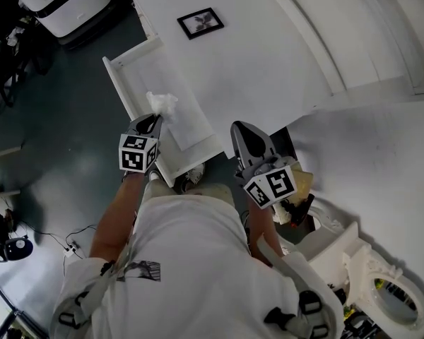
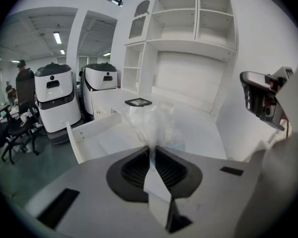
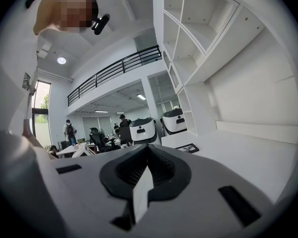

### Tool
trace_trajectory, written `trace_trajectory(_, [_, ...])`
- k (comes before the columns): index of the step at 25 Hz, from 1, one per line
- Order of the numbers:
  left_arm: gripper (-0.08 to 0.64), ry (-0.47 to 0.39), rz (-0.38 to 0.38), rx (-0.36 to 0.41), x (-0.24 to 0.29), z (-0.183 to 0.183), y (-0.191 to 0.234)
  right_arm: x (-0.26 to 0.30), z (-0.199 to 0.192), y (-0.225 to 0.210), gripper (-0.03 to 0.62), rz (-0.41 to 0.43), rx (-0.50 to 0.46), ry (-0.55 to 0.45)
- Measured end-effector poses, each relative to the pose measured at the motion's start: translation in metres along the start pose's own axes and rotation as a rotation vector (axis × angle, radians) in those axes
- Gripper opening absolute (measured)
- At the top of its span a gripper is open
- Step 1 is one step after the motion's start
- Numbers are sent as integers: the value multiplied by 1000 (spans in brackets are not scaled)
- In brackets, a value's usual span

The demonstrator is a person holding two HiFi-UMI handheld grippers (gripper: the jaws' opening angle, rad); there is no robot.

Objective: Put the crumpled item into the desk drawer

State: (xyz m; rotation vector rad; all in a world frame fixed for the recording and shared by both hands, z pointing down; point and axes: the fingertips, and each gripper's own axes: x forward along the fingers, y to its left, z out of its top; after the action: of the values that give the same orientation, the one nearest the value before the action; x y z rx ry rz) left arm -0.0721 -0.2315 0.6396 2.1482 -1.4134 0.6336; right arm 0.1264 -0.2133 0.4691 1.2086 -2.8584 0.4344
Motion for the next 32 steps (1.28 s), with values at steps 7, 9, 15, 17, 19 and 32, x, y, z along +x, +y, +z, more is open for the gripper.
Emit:
trace_trajectory(7, [44,92,-4,21,32,-19,-1,-6,-3,-4,9,-14,5,7])
trace_trajectory(9, [44,121,-4,21,42,-26,-1,-9,-5,-7,9,-24,8,8])
trace_trajectory(15, [44,180,3,24,63,-42,2,-18,-13,-14,9,-47,23,18])
trace_trajectory(17, [44,198,5,25,70,-46,2,-21,-17,-18,9,-54,28,22])
trace_trajectory(19, [44,214,5,22,76,-50,1,-23,-20,-21,9,-58,33,25])
trace_trajectory(32, [44,310,14,3,110,-67,8,-28,-27,-25,9,-67,37,49])
